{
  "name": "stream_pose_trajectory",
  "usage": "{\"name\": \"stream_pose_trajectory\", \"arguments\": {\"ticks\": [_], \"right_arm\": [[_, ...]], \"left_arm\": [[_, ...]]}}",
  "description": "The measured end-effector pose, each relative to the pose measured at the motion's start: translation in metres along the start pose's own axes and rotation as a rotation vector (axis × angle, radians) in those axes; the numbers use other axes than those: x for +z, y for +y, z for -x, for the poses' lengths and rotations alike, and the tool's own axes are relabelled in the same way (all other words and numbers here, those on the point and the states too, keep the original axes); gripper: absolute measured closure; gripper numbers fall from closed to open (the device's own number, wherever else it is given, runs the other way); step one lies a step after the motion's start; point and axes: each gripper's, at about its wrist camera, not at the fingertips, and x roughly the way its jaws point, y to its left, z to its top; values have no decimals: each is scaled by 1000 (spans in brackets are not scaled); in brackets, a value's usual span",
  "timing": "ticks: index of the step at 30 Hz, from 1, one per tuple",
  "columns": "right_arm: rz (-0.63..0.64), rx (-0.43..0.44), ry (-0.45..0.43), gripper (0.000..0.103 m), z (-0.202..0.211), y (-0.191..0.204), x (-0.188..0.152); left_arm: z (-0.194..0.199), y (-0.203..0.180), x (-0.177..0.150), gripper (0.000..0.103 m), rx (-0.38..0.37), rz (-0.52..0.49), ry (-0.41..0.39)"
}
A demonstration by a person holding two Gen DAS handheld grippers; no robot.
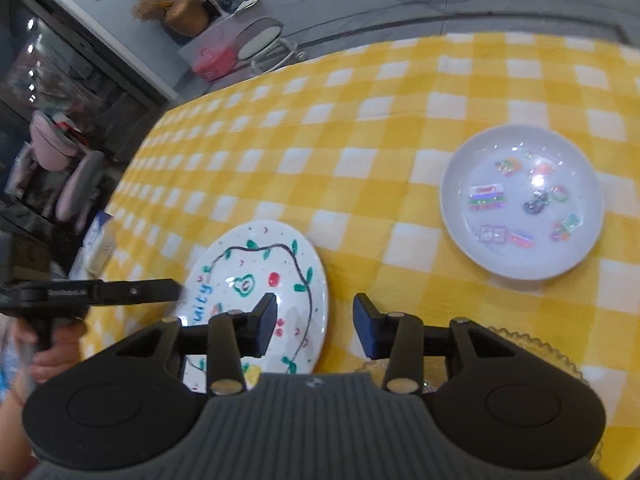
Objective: Organize plates and bowls
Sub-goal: 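Close both grippers on the rim of the 'Fruity' plate, then lift the 'Fruity' plate with both grippers and carry it toward the bowl stack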
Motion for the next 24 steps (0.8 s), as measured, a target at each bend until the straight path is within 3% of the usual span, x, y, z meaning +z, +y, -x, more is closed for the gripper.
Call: {"name": "stream_pose_trajectory", "arguments": {"ticks": [5,7,12,18,21,24], "right_arm": [[-98,104,12,65,1,-24,4],[-120,116,28,79,-1,-29,4],[-126,140,71,89,-6,-30,3],[-132,139,73,94,-9,-29,3],[-166,141,63,99,-9,-33,2],[-166,134,38,99,-6,-34,-2]], "left_arm": [[-3,28,-6,79,-129,119,-24],[-4,34,-6,81,-151,148,-24],[-7,29,-4,82,-141,95,-15],[-11,34,-4,82,-184,154,5],[-8,33,-6,98,-165,148,14],[-7,26,-8,98,-142,128,4]]}}
